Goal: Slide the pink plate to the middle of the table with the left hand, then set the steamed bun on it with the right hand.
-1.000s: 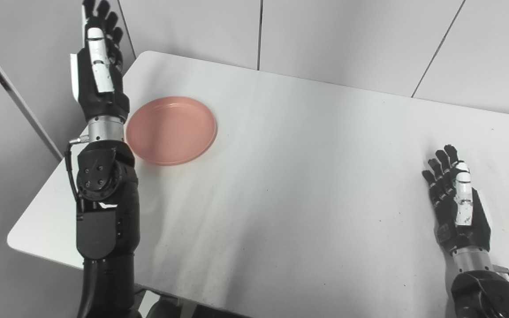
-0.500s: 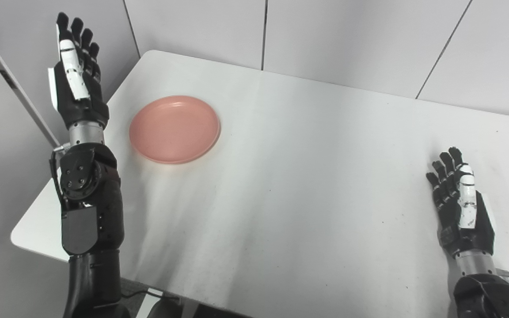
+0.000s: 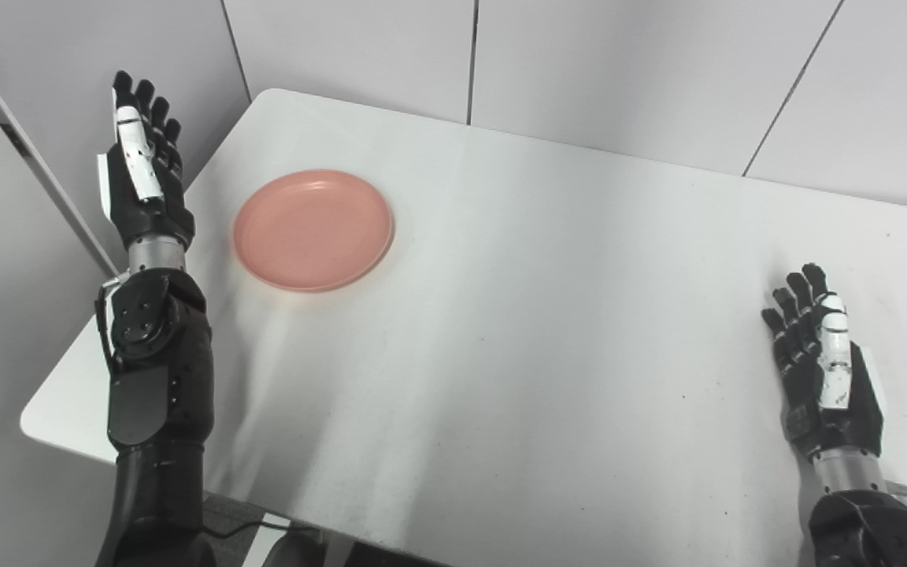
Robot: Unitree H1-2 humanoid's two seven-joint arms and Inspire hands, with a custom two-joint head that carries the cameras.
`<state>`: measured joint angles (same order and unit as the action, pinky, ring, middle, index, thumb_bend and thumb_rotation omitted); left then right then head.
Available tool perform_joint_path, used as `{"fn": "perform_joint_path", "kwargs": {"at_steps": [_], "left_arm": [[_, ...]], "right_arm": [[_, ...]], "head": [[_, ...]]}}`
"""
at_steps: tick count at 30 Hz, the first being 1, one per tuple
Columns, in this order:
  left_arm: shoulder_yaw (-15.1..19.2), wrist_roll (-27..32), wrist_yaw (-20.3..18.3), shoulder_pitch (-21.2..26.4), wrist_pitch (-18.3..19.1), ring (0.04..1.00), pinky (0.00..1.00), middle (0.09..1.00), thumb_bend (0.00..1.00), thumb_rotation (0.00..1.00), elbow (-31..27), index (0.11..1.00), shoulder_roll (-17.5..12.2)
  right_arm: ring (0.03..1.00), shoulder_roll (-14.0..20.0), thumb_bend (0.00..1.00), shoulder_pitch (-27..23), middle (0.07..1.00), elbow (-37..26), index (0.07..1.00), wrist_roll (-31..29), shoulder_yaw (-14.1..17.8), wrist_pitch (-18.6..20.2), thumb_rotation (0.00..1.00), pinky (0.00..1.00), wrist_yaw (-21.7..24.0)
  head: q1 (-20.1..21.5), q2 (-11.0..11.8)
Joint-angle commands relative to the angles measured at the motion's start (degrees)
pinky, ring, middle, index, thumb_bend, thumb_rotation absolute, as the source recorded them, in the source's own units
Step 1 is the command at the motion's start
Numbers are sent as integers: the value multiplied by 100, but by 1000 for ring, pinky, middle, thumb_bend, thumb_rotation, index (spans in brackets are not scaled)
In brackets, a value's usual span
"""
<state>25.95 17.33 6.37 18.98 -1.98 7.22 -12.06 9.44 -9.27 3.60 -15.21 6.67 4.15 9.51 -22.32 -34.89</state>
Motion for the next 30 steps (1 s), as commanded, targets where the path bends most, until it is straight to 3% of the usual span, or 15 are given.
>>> {"fn": "perform_joint_path", "kwargs": {"at_steps": [1,15,30], "left_arm": [[23,63,-61,193,-256,997,1000,995,454,1000,20,1000,-188],[58,169,4,247,-249,1000,1000,992,430,1000,537,1000,-244],[-55,107,32,271,-131,993,1000,984,416,1000,1098,996,-214]], "right_arm": [[1000,5,60,79,1000,18,1000,-56,-3,230,1000,1000,18],[1000,16,47,97,1000,60,1000,-16,-19,86,1000,1000,23],[1000,-33,45,103,1000,-30,1000,11,-34,178,1000,1000,-60]], "head": [[-7,1],[0,-16],[26,-22]]}}
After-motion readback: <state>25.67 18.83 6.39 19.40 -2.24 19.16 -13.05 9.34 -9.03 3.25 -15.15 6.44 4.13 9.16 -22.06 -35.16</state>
